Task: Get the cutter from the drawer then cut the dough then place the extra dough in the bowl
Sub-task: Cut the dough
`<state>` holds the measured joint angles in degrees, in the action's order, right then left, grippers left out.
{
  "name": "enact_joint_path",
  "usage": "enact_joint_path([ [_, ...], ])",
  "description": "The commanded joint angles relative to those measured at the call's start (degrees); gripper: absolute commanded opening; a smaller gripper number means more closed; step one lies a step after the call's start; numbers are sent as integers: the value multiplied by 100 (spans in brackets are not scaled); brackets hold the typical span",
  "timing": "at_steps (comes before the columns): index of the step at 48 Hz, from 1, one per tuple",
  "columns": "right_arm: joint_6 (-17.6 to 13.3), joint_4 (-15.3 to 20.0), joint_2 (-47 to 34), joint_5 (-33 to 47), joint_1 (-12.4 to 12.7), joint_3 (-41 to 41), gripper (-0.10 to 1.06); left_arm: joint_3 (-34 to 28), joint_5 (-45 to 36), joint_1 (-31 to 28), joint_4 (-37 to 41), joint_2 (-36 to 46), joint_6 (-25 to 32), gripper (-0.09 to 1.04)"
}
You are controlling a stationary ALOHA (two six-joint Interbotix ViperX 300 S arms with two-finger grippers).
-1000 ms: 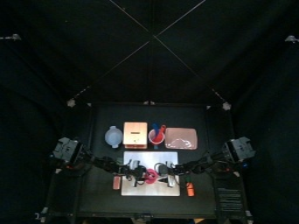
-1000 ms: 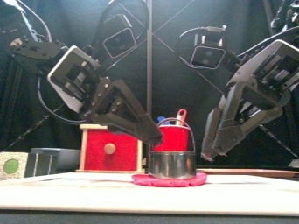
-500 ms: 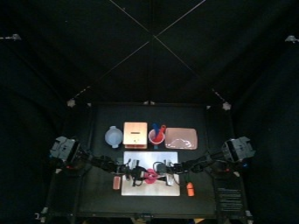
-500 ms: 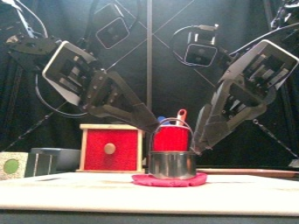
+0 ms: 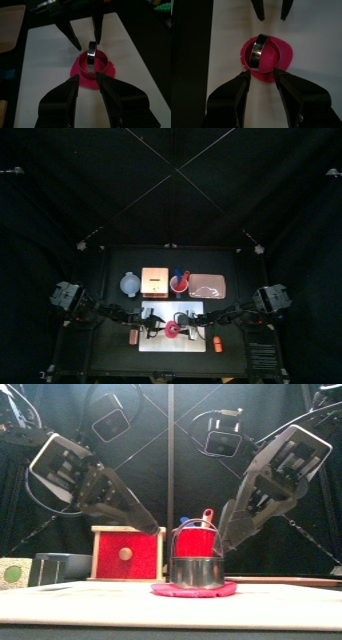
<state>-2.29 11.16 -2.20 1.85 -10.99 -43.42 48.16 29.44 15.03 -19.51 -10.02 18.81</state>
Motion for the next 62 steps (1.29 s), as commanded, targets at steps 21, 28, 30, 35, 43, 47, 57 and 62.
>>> enact_joint_path([
  [21,0,-123,404,-105,97,439,79,-325,431,211,-281,-501,0,61],
  [28,-9,-141,308,-105,149,527,79,-334,431,272,-308,-598,-26,60],
  [30,-9,-141,272,-97,158,536,79,-343,431,281,-343,-615,-26,60],
  [35,-9,-105,193,-97,158,562,79,-387,431,316,-431,-650,-26,60],
  [43,-18,-79,44,-97,149,589,79,-413,431,343,-466,-738,-18,60],
  [47,-18,-44,-18,-97,158,606,79,-422,422,334,-501,-791,-26,60],
  [57,-26,53,-88,-114,123,659,76,-413,378,343,-677,-844,-9,60],
  [62,-18,53,-114,-132,114,686,70,-404,378,343,-677,-844,-9,60],
])
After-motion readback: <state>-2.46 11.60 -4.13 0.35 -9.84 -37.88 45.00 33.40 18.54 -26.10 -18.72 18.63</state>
